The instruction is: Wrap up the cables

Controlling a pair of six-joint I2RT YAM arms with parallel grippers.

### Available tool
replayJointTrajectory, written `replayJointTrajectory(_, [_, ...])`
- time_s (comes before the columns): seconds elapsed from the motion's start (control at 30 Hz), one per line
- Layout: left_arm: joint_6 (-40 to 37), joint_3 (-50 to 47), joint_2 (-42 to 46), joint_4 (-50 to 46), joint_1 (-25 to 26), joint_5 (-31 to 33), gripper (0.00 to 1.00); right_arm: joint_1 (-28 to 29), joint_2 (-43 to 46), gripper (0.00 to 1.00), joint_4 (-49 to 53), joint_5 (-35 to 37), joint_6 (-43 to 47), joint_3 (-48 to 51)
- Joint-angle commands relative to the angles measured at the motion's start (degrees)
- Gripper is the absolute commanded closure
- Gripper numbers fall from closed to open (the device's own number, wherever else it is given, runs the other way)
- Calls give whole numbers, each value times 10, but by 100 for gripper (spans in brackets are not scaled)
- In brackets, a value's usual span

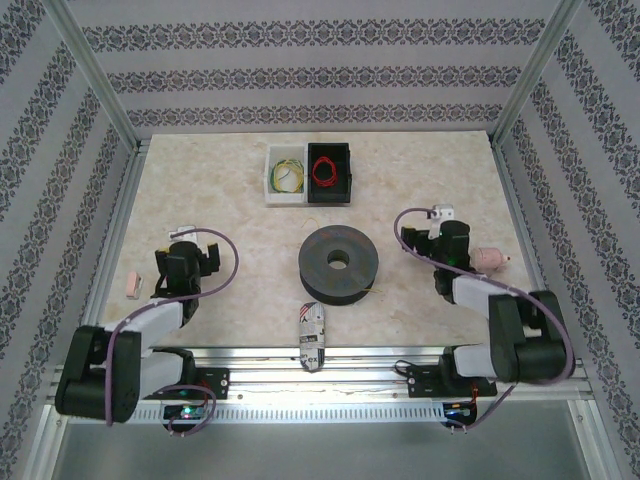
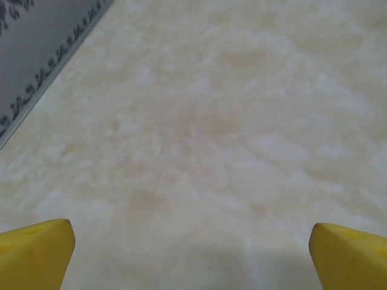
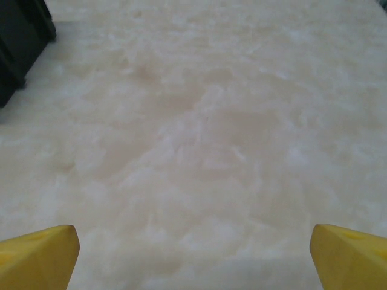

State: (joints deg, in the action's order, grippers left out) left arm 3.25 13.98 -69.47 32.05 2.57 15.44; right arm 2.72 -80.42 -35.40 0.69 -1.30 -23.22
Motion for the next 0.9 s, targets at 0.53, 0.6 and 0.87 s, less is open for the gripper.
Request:
replayJointTrajectory(0.53, [-6,61,-214,256,-23,-79,1,-19,-61,2,-155,13,-2,10])
replayJointTrajectory(0.6, [-9,59,-219,270,-23,-79,1,-18,-61,2,-155,15,-2,10])
replayJointTrajectory(0.87, [-14,25,-219,331,-23,-92,1,-20,-62,2,-152,6,-2,8])
